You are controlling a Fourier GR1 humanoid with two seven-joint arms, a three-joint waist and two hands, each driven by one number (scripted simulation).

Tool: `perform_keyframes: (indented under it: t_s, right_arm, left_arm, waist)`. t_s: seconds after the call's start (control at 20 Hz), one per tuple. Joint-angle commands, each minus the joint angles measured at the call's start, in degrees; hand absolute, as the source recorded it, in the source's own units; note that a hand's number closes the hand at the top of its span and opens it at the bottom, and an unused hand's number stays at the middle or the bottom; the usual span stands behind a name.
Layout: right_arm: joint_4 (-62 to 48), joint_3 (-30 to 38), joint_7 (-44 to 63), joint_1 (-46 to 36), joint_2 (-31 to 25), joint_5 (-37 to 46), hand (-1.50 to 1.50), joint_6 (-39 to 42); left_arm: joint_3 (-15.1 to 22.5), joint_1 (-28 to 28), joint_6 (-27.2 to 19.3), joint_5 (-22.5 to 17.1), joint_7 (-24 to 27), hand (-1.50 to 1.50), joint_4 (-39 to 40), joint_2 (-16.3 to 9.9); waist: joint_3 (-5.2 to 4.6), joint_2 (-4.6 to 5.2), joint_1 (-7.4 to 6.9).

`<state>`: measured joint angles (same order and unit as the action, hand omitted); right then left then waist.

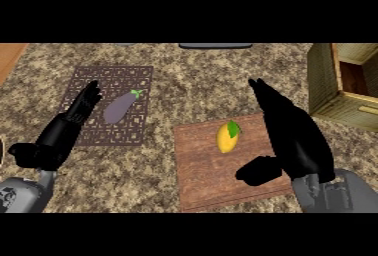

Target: Pick the lemon from the cutting board and place it in the basket

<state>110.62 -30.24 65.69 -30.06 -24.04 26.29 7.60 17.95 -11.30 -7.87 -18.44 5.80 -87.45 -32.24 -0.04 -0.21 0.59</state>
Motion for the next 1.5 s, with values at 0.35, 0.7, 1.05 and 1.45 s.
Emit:
perform_keyframes:
  t_s: [0.35, 0.7, 1.05, 1.45]
  right_arm:
    - [-10.67, 0.09, -3.66, 6.36, 9.59, 14.62, -1.5, -4.71]
    - [-10.2, 4.48, -10.29, 9.33, 11.88, 18.19, -1.5, -2.77]
    - [-13.89, 2.56, -12.64, 9.97, 19.29, 23.51, -1.5, -5.79]
    - [-13.36, 4.34, -14.05, 14.37, 19.46, 27.1, -1.5, -2.4]
  left_arm:
    - [-2.0, 0.3, 1.89, 4.87, -2.22, 0.0, -1.36, 3.41]
    - [-5.34, 0.12, 4.02, 7.63, -5.27, 0.0, -2.86, 7.31]
    - [-8.36, -1.47, 7.7, 9.51, -7.27, 0.0, -1.08, 9.28]
    - [-10.16, 4.76, 9.55, 13.44, -5.82, 0.0, -5.59, 11.7]
  waist:
    - [0.03, 0.21, -0.85]
    - [0.04, 0.16, -0.66]
    - [0.04, 0.19, -0.64]
    - [0.04, 0.15, -0.69]
